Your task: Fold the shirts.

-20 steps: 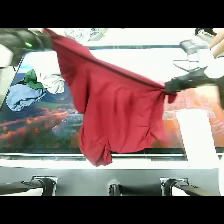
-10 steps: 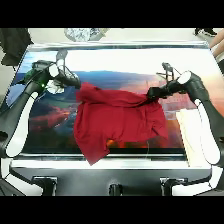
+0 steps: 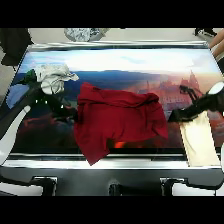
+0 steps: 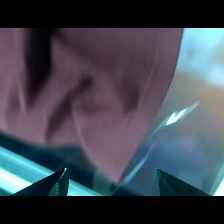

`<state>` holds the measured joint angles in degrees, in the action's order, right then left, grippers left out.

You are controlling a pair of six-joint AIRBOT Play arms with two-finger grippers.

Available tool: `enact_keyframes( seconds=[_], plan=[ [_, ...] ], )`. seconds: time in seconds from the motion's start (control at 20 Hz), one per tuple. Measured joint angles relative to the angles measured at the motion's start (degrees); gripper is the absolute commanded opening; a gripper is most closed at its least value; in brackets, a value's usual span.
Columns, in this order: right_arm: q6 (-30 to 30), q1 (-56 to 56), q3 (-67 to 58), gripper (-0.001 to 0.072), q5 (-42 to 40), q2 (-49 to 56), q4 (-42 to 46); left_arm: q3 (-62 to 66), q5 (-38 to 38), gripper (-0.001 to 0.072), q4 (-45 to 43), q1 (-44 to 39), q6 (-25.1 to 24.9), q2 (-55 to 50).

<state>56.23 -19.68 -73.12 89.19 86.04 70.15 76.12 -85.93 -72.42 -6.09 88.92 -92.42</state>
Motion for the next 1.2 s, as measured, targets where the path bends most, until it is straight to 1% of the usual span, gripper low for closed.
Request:
enact_keyframes(
  seconds=[0.1, 0.2, 0.25, 0.3, 0.35, 0.4, 0.45, 0.5, 0.55, 0.6, 0.8, 0.95, 1.0, 1.05, 1.1, 1.15, 1.2],
  plan=[
    [-1.0, -0.8, 5.3, 0.0628, -0.5, -2.1, 0.0, -7.9, 2.8, 0.0695, 2.3, 0.7, -1.6, 2.9],
    [-2.1, -1.2, 9.0, 0.0632, -1.2, -3.1, 0.3, -13.2, 5.5, 0.0696, 4.4, 0.7, -2.8, 4.5],
    [-2.5, -1.4, 10.2, 0.0667, -1.3, -3.5, 0.4, -15.1, 6.6, 0.0694, 4.9, 0.6, -3.2, 4.9],
    [-2.8, -1.5, 11.3, 0.0691, -1.6, -3.6, 0.7, -16.7, 7.8, 0.0621, 5.6, 0.3, -3.6, 5.3],
    [-3.1, -1.6, 12.2, 0.0696, -1.9, -3.9, 0.8, -18.0, 8.9, 0.0482, 6.7, -0.1, -3.8, 5.6],
    [-3.3, -1.6, 13.0, 0.0704, -2.2, -4.0, 0.7, -18.9, 10.4, 0.0385, 7.3, -0.4, -3.6, 5.7],
    [-3.5, -1.7, 13.9, 0.0704, -2.7, -4.0, 0.8, -19.6, 12.2, 0.0364, 7.5, -0.7, -3.2, 5.9],
    [-3.7, -1.7, 14.6, 0.0704, -3.1, -4.2, 0.8, -20.1, 13.9, 0.0361, 8.0, -0.9, -2.7, 6.1],
    [-3.8, -1.7, 15.4, 0.0704, -3.9, -4.2, 0.8, -20.3, 15.9, 0.0222, 8.5, -1.2, -2.0, 6.1],
    [-4.0, -1.7, 16.1, 0.0704, -4.8, -4.2, 0.8, -20.6, 18.6, 0.004, 8.6, -1.3, -1.4, 6.1],
    [-4.7, -1.7, 19.4, 0.0701, -9.6, -4.3, -0.3, -21.1, 22.6, 0.0031, 8.6, -1.5, 0.1, 6.2],
    [-5.4, -1.8, 20.9, 0.0664, -13.8, -4.1, -5.2, -21.2, 24.0, 0.0031, 8.4, -1.5, 0.5, 6.5],
    [-5.6, -1.5, 21.0, 0.0662, -15.0, -3.8, -7.0, -21.2, 24.4, 0.0031, 8.2, -1.5, 0.6, 6.6],
    [-5.7, -0.8, 21.2, 0.0521, -16.2, -3.3, -8.5, -21.1, 24.5, 0.0031, 8.0, -1.5, 0.6, 6.6],
    [-5.9, 0.1, 21.3, 0.0163, -17.2, -2.8, -8.9, -20.8, 24.7, 0.0031, 7.6, -1.5, 0.7, 6.7],
    [-6.0, 1.1, 21.5, 0.0052, -17.8, -2.0, -9.0, -20.4, 24.6, 0.0031, 7.3, -1.4, 0.7, 6.7],
    [-5.9, 1.9, 21.6, 0.0051, -17.6, -1.7, -8.7, -19.7, 24.2, 0.003, 6.9, -1.2, 0.6, 6.6]
  ],
)
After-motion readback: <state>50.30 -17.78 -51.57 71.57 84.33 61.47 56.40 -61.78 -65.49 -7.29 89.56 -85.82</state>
